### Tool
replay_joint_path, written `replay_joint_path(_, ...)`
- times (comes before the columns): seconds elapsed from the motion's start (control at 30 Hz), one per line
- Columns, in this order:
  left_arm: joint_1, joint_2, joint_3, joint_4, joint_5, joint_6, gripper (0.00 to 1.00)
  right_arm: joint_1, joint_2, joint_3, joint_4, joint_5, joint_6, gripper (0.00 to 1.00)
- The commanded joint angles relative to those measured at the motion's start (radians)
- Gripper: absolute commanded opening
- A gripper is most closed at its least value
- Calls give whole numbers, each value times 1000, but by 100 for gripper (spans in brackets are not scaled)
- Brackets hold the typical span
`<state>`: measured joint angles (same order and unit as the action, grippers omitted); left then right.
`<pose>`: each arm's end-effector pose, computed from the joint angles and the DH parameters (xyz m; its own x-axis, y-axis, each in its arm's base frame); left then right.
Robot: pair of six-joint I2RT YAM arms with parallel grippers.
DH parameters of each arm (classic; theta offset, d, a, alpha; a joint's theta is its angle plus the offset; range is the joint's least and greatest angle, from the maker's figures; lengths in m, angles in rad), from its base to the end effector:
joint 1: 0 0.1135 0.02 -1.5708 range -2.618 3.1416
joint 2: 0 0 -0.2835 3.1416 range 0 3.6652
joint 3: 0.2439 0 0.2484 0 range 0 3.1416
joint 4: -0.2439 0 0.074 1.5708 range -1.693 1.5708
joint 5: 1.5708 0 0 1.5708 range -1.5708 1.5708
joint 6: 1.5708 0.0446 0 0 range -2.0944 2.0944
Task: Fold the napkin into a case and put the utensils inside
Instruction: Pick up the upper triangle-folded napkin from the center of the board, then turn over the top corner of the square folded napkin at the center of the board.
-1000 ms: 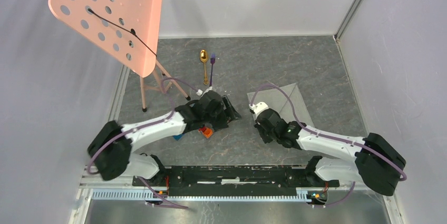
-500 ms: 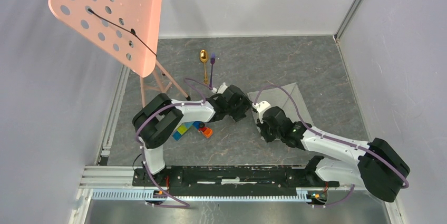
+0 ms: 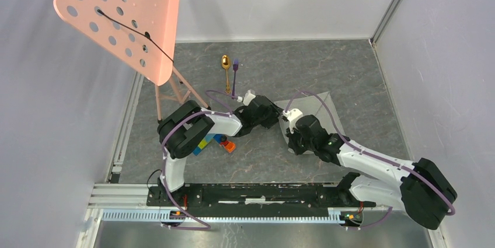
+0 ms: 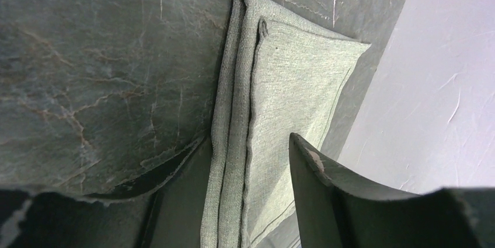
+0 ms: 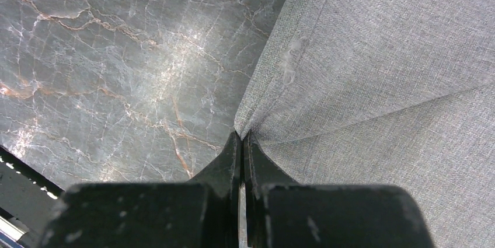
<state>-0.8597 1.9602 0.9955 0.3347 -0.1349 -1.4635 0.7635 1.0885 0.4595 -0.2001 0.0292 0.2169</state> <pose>0.2720 -0.3065 0.1422 -0.7171 -0.6771 -0.1653 -0.3095 0.5219 -0.7949 0.1445 0.1365 0.1839 -0.6659 -0.3395 -0.6643 -0.5464 0.8282 0.1244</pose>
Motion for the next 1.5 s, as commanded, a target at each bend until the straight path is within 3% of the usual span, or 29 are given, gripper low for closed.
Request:
replay_joint_path(0.0,10,48,-23,44,-61,-34,59,-11,-29,28,19,-20,-20,0)
replay_joint_path(0.37,28,64,-8,72,-62,16,46,-15,-35,27,18,-27,-36,0)
replay_joint_path(0.5,35,55,-9,72,-63,37,35,-19,-38,25,19,-56,-45,0)
replay_joint_path(0.67,42,24,-12,72,-69,94,14,-20,-39,18,19,-68,-62,0)
replay_joint_path(0.8,45,-24,-37,79,-78,114,4,-20,-49,10,29,-106,-77,0)
replay_joint_path(0.9,45,-99,-87,70,-92,118,2,-9,-72,0,46,-143,-67,0)
replay_joint_path(1.1,19,-385,-153,-217,-160,105,2,127,-103,21,56,-205,8,0)
replay_joint_path(1.27,-80,-719,-177,-576,-349,81,2,306,-116,114,126,-299,122,0)
replay_joint_path(1.4,-188,-949,-105,-808,-543,97,2,399,-105,180,281,-448,243,0)
replay_joint_path(1.47,-224,-974,-6,-877,-597,160,2,404,-114,170,375,-537,311,0)
